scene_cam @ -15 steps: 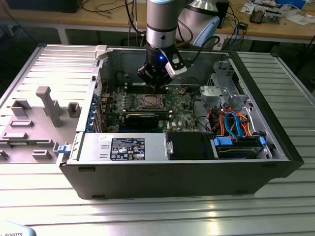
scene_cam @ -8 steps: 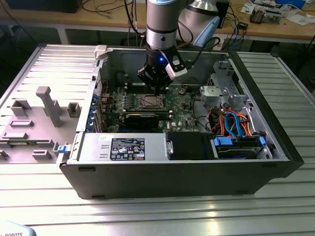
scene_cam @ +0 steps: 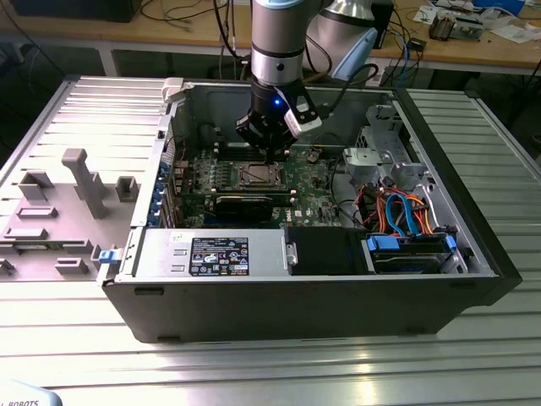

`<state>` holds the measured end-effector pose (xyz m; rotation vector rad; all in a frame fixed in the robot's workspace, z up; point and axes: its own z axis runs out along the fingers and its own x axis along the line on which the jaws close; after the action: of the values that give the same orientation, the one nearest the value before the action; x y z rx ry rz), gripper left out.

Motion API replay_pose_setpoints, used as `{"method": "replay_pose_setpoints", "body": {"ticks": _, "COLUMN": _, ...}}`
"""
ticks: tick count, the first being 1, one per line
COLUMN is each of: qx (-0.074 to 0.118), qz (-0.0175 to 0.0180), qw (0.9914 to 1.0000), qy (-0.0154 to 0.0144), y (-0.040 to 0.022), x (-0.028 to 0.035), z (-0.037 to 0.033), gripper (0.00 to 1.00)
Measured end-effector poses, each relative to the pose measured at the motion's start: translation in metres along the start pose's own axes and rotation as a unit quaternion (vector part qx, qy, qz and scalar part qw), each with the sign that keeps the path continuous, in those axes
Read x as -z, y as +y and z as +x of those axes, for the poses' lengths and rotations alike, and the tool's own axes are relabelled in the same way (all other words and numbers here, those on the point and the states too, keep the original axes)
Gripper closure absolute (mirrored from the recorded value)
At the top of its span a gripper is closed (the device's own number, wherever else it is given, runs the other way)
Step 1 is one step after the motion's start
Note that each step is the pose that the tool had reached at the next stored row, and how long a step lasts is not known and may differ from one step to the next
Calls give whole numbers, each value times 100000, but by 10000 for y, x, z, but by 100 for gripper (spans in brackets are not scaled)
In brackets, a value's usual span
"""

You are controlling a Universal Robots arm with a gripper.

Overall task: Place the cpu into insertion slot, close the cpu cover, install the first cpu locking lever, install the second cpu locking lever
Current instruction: 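Install the second cpu locking lever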

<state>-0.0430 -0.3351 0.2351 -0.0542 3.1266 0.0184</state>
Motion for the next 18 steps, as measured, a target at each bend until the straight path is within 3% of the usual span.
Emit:
{"method": "replay_pose_setpoints", "body": {"ticks": 3, "qx": 8, "qz": 6, "qw": 100000, "qy": 2, "y": 0, "x": 34, "z": 1, "gripper": 89}}
{"method": "replay_pose_setpoints", "body": {"ticks": 5, "qx": -1, "qz": 4, "qw": 100000, "qy": 4, "y": 1, "x": 94, "z": 0, "gripper": 89}}
{"method": "replay_pose_setpoints", "body": {"ticks": 11, "qx": 2, "qz": 129, "qw": 100000, "qy": 6, "y": 1, "x": 96, "z": 0, "gripper": 89}}
{"method": "replay_pose_setpoints", "body": {"ticks": 12, "qx": 4, "qz": 122, "qw": 100000, "qy": 6, "y": -133, "x": 95, "z": 6, "gripper": 89}}
{"method": "replay_pose_setpoints", "body": {"ticks": 13, "qx": -15, "qz": -1113, "qw": 99994, "qy": -32, "y": -212, "x": 96, "z": 15, "gripper": 89}}
{"method": "replay_pose_setpoints", "body": {"ticks": 18, "qx": -14, "qz": -1116, "qw": 99994, "qy": -33, "y": -213, "x": 96, "z": 16, "gripper": 89}}
